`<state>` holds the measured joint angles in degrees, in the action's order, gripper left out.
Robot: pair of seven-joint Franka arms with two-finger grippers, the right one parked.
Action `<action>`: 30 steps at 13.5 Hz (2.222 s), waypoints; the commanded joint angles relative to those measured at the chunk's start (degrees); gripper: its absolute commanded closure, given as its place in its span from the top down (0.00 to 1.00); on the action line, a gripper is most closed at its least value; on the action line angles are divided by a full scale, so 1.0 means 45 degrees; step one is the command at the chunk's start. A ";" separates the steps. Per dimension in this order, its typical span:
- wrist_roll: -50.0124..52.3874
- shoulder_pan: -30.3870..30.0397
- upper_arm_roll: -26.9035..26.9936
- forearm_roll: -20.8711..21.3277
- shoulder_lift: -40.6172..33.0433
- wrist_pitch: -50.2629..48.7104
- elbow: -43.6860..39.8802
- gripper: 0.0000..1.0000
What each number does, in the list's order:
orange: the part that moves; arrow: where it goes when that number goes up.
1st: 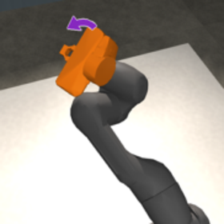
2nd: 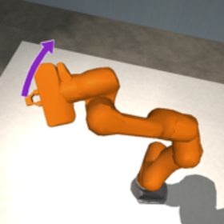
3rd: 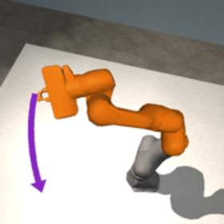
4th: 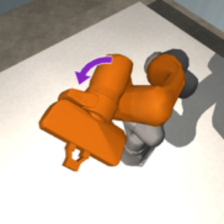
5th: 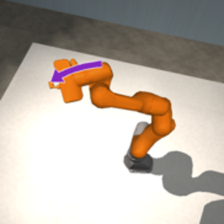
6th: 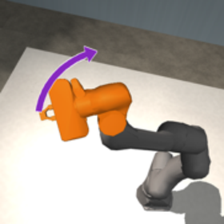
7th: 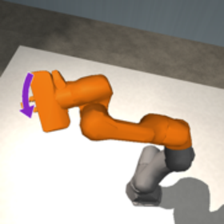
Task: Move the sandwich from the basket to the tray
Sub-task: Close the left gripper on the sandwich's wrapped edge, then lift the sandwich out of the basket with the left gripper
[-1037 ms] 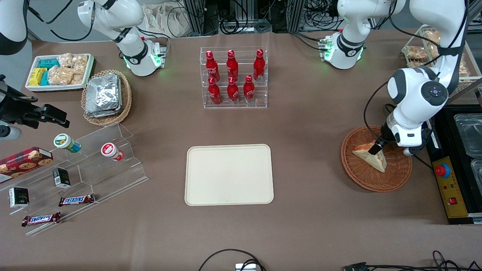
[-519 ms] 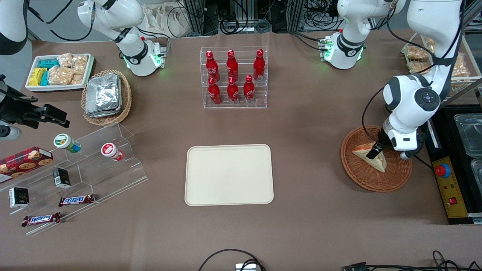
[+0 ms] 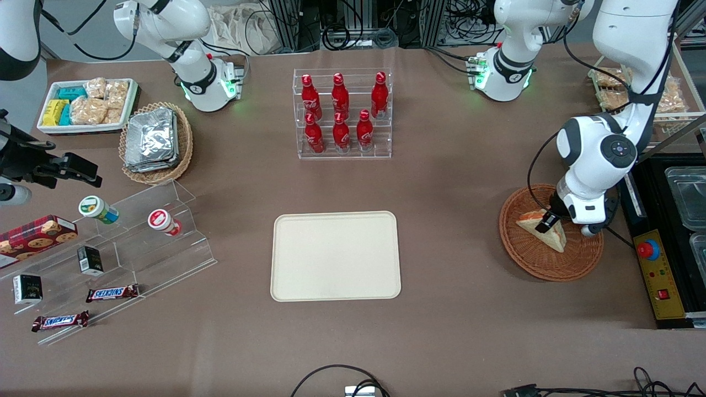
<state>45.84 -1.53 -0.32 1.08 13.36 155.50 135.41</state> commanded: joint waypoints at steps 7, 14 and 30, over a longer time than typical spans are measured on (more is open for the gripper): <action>-0.1767 0.0105 -0.0203 0.0229 -0.1367 -0.2440 -0.0909 0.19; -0.5651 0.0399 -0.1333 0.0483 -0.1427 -0.5744 -0.3390 0.20; -0.6890 0.3794 -0.1765 0.0971 0.1674 -1.0254 -1.1042 0.18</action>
<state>12.03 13.04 -8.72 5.30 15.63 113.74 94.19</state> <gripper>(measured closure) 0.806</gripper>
